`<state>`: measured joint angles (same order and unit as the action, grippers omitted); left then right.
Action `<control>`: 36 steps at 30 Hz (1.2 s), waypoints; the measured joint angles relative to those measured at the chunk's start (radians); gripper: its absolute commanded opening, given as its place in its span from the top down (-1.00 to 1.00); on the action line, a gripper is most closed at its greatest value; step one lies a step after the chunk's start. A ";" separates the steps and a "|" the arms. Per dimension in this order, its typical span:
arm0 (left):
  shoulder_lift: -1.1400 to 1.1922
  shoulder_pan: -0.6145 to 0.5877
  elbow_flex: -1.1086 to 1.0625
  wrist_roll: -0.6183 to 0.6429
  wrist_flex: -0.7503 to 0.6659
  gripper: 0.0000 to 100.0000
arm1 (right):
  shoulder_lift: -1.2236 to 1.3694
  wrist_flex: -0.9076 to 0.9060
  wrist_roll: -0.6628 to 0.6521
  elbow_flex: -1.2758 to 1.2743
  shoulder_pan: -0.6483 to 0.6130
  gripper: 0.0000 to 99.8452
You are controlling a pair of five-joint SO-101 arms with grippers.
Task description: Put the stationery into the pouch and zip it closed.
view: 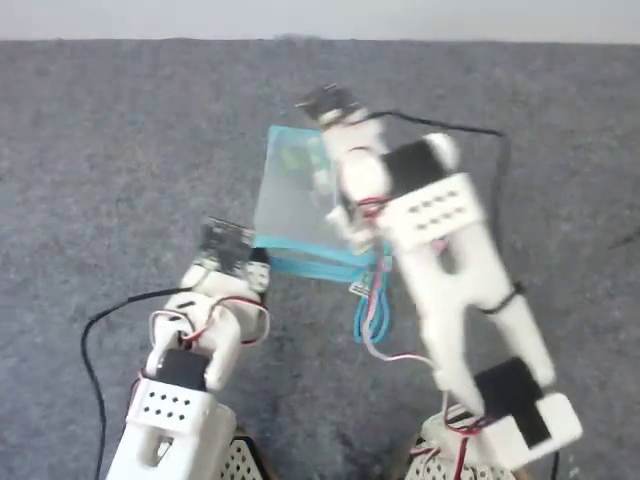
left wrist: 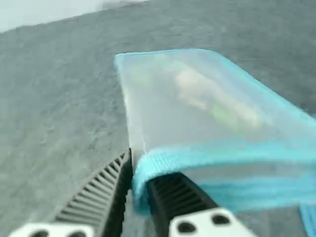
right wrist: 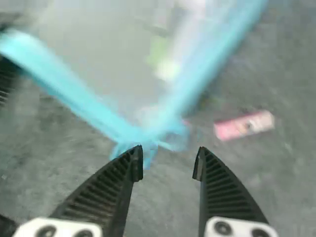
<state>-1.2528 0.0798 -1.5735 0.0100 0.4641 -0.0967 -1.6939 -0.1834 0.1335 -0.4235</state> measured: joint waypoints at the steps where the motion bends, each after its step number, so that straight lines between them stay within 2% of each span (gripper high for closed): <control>1: 0.000 -0.035 0.000 0.026 0.000 0.98 | -0.015 0.005 0.000 -0.031 0.041 0.67; 3: 0.000 -0.094 0.000 0.064 0.000 0.98 | -0.035 0.031 0.002 -0.110 0.106 0.67; 5: 0.000 -0.098 0.000 0.068 0.000 0.98 | -0.048 0.084 0.002 -0.203 0.143 0.67; 10: 0.000 0.025 0.000 -0.006 0.000 0.98 | -0.051 0.261 0.060 -0.456 0.161 0.67; 14: 0.000 0.009 0.000 -0.017 0.000 0.98 | -0.049 0.402 0.161 -0.580 0.167 0.66; 22: 0.000 0.003 0.000 -0.017 0.000 0.98 | 0.046 0.583 0.359 -0.594 0.207 0.66; 28: 0.000 0.002 0.000 -0.017 0.000 0.98 | 0.117 0.643 0.448 -0.594 0.282 0.66; 36: 0.000 0.002 0.000 -0.017 0.000 0.98 | 0.187 0.700 0.491 -0.594 0.285 0.67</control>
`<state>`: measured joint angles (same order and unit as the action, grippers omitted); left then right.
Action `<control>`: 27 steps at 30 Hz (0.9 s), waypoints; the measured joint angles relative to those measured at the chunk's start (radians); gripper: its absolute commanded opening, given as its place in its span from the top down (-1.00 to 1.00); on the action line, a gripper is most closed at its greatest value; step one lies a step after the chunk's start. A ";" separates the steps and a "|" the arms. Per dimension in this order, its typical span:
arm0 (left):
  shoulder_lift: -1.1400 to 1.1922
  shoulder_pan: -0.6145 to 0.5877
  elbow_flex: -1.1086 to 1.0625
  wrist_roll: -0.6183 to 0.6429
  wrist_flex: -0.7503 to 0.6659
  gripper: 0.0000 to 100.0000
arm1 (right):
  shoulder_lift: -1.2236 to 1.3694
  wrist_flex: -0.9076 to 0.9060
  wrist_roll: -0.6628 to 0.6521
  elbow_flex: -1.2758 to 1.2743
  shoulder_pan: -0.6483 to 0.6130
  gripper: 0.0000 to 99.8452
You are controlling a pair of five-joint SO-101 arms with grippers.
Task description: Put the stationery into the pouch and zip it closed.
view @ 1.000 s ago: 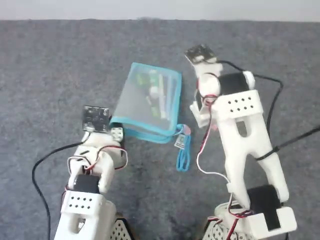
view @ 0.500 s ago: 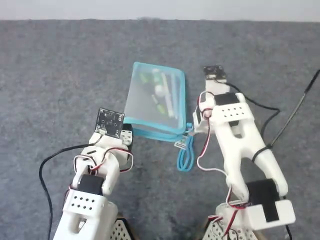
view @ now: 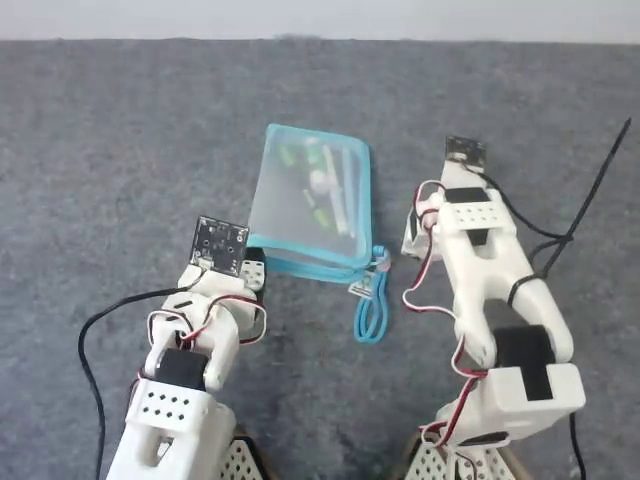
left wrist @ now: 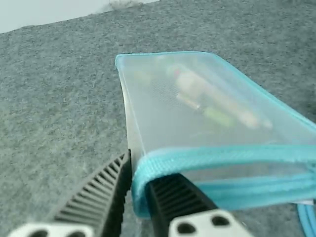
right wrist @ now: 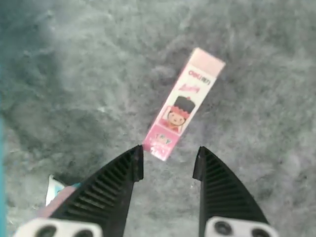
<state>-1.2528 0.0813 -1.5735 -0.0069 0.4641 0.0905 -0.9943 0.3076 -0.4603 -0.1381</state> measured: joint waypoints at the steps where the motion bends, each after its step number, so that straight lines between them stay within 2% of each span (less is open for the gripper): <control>1: 0.000 0.000 0.000 0.000 0.000 0.98 | 0.000 0.005 0.000 0.000 0.000 0.67; 27: 0.000 0.000 0.000 0.000 0.000 0.98 | 0.000 0.041 0.048 0.000 -0.003 0.67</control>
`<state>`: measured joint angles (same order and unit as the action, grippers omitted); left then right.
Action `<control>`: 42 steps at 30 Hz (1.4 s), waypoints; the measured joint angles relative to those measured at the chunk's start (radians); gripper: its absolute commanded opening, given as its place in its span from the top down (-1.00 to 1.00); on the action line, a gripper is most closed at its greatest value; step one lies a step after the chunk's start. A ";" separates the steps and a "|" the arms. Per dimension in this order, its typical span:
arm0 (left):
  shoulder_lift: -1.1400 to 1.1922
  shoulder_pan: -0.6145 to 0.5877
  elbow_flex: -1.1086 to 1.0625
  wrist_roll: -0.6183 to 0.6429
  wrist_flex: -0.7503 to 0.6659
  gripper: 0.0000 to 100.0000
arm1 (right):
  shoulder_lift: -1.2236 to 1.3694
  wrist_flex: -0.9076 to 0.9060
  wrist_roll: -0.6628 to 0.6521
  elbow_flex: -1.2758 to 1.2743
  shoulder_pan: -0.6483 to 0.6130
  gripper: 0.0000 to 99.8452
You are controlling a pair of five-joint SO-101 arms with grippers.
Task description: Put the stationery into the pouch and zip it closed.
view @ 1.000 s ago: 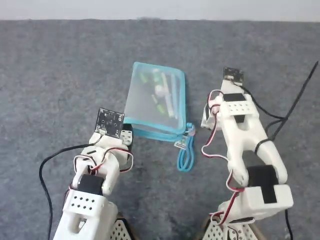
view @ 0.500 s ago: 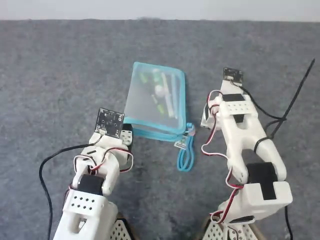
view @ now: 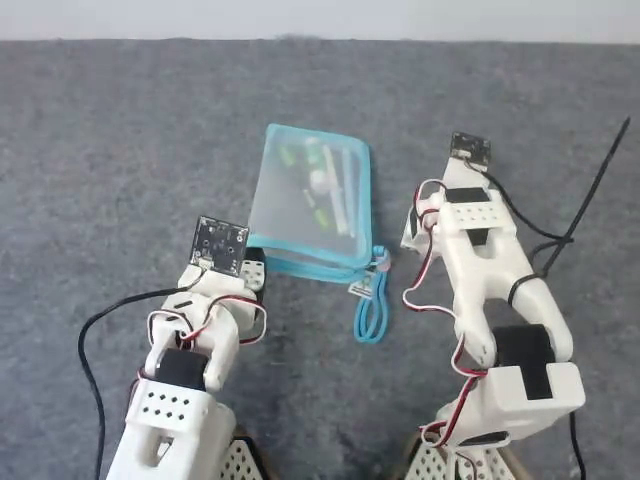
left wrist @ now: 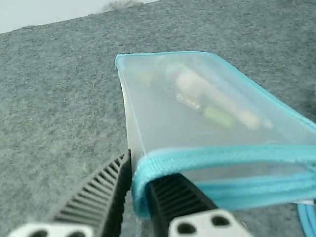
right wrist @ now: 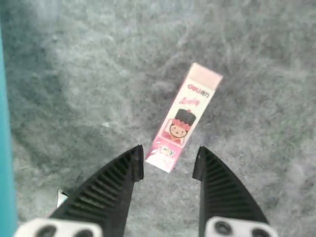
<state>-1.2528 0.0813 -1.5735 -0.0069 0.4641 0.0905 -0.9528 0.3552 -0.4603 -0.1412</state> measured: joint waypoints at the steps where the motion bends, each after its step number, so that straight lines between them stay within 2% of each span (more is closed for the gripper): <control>1: 0.000 0.000 0.000 0.000 0.000 0.98 | 0.000 0.000 0.000 0.000 0.000 0.67; 10: 0.000 0.000 -0.018 0.000 -0.002 0.98 | 0.083 0.018 0.000 0.005 0.000 0.67; 16: 0.000 0.000 -0.018 0.000 -0.002 0.98 | 0.112 0.002 0.002 0.031 0.041 0.92; 21: 0.000 0.000 -0.018 0.000 -0.002 0.98 | 0.115 -0.038 -0.006 0.035 0.097 0.94; 23: 0.000 0.000 -0.018 0.000 -0.002 0.98 | 0.115 -0.087 -0.083 0.048 0.117 0.94; 27: 0.000 0.000 -0.018 0.000 -0.002 0.98 | 0.089 -0.218 -0.322 0.077 0.160 0.99; 31: 0.000 0.000 -0.018 0.000 -0.002 0.98 | -0.075 -0.347 -0.483 0.078 0.143 0.99; 36: 0.000 0.000 -0.018 0.000 -0.003 0.98 | -0.407 -0.460 -0.600 0.015 -0.008 0.99; 40: 0.000 0.000 -0.018 0.000 -0.003 0.98 | -0.643 -0.565 -0.729 -0.008 -0.227 0.99; 42: 0.000 0.000 -0.018 0.000 -0.003 0.98 | -0.697 -0.592 -0.753 -0.008 -0.338 0.99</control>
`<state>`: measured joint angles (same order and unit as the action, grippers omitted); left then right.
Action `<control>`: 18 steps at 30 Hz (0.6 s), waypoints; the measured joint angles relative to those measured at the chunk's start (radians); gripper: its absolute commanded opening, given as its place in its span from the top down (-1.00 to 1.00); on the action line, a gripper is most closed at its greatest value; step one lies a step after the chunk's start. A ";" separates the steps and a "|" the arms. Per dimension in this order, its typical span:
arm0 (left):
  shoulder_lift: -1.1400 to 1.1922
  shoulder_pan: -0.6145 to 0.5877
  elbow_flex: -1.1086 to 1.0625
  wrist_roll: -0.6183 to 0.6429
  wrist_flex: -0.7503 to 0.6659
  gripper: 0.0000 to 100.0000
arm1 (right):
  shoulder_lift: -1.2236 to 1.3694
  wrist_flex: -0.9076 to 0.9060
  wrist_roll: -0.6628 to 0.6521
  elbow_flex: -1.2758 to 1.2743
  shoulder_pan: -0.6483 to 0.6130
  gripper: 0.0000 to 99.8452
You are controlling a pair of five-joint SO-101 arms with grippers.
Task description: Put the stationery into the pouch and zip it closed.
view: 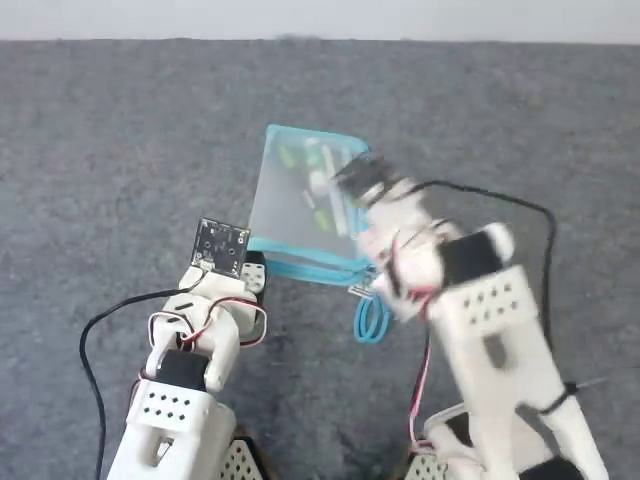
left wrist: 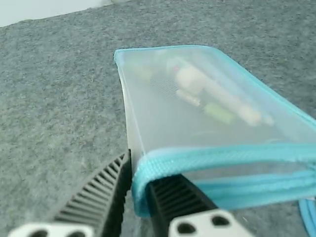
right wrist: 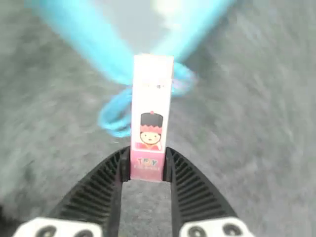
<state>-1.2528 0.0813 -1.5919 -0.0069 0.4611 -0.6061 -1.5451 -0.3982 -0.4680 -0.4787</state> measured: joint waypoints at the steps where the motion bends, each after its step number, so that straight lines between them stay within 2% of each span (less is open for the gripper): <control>1: 0.000 0.000 0.000 0.000 0.000 0.98 | -0.005 -0.008 -0.003 0.000 -0.054 0.99; 5: 0.000 0.000 0.000 0.000 0.000 0.98 | 0.008 -0.009 -0.005 -0.002 -0.207 0.99; 7: 0.000 0.000 0.000 0.000 0.000 0.98 | 0.049 0.002 0.008 -0.002 -0.239 0.99; 14: 0.000 0.000 0.000 0.000 0.000 0.98 | 0.285 0.061 0.072 0.009 -0.244 0.99; 18: 0.000 0.000 0.000 0.000 0.000 0.98 | 0.408 0.066 0.152 0.110 -0.221 0.99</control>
<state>-1.2528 0.0813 -1.5919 -0.0069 0.4611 -0.1979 -1.4791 -0.2463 -0.3575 -0.6997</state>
